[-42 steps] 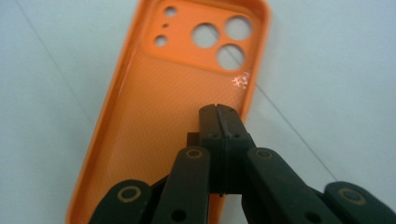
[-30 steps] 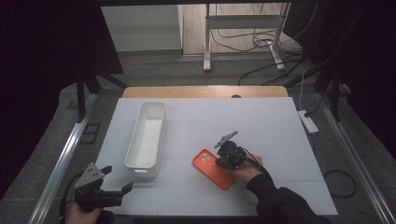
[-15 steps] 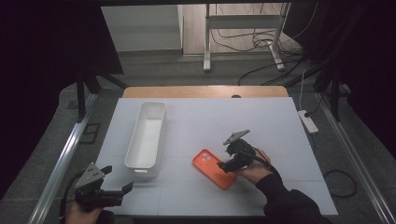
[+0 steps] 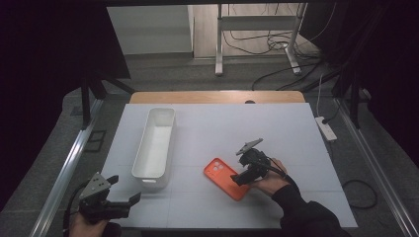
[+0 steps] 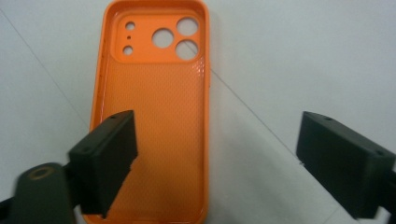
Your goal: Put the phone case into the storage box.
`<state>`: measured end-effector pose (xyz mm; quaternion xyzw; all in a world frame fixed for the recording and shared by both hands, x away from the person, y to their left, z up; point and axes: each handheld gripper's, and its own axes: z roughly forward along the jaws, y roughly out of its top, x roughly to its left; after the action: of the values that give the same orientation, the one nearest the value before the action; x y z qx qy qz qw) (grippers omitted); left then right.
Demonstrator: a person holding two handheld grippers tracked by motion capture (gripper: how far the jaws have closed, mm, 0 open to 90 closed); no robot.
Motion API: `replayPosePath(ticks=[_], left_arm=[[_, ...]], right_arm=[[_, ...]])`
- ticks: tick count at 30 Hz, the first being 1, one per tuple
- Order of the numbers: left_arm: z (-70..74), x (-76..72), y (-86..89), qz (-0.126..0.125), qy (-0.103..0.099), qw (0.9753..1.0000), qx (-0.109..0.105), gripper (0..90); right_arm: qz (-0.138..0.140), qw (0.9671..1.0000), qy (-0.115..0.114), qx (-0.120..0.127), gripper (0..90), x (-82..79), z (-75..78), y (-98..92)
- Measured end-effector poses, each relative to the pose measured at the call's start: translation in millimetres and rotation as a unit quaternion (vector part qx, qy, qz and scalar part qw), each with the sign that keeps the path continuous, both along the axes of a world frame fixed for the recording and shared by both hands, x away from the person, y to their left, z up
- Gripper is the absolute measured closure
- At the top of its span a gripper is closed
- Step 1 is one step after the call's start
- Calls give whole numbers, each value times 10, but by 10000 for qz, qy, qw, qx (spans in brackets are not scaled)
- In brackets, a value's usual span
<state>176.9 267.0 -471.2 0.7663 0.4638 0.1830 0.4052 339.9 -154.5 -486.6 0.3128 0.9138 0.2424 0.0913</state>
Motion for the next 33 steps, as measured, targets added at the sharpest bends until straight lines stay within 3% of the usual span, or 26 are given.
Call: replayPosePath(ticks=[17,23,25,33], left_arm=[[0,-2,-1,-11,-12,10000,2,36],[2,-5,12,-12,-21,10000,-45,42],[3,-6,18,-10,-26,10000,-66,42],[1,10,20,-41,45,9999,-110,56]], right_arm=[[203,9989,394,-171,619,49,-172,-10],[253,9976,647,-39,767,61,-168,-22],[235,9981,567,-115,864,69,-158,-35],[174,9978,627,-145,892,89,-150,-39]])
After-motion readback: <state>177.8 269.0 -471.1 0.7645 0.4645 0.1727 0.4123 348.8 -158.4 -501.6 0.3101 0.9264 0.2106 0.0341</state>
